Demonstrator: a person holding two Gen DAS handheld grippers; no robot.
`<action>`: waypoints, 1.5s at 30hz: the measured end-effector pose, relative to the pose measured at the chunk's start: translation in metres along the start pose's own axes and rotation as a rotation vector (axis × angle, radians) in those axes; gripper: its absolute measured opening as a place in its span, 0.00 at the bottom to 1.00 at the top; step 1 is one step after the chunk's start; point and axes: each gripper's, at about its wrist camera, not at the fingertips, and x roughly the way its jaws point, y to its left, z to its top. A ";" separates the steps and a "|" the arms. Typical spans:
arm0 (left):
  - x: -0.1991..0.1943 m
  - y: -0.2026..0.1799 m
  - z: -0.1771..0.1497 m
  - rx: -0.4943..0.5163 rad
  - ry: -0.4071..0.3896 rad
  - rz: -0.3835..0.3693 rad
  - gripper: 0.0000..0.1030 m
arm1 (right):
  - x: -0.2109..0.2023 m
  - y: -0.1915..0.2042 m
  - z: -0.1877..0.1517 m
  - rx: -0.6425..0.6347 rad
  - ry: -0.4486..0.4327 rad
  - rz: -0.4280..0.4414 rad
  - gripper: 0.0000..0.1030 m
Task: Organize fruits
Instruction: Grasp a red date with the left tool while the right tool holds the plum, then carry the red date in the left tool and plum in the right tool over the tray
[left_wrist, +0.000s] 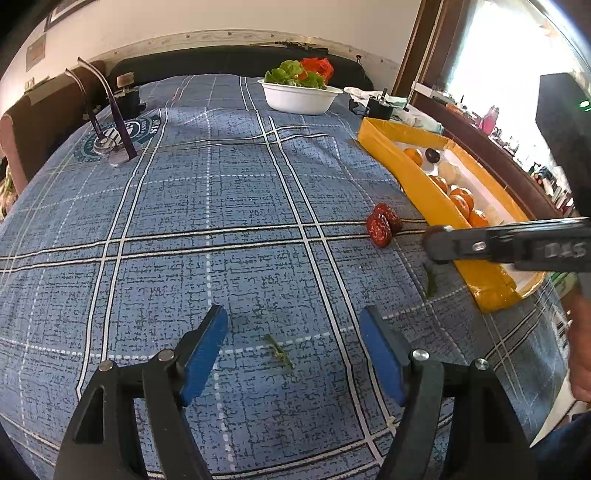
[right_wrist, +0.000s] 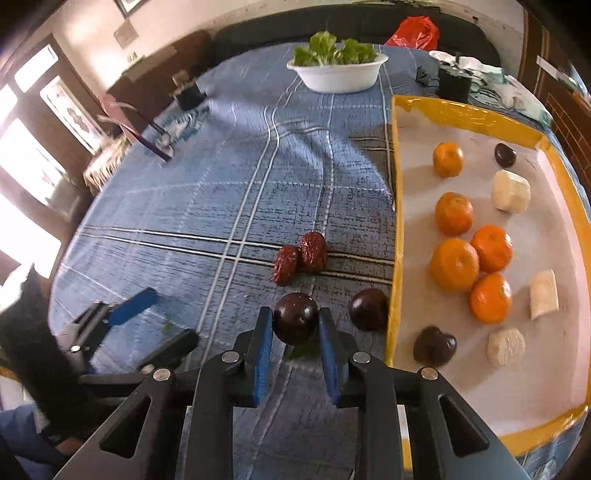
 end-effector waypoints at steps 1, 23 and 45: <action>0.001 -0.002 0.001 0.010 0.007 0.004 0.70 | -0.007 -0.002 -0.003 0.011 -0.009 0.010 0.26; 0.063 -0.059 0.073 0.085 0.153 -0.107 0.42 | -0.100 -0.075 -0.057 0.178 -0.135 -0.043 0.26; 0.016 -0.067 0.061 0.074 0.076 -0.141 0.18 | -0.081 -0.082 -0.036 0.234 -0.130 0.041 0.26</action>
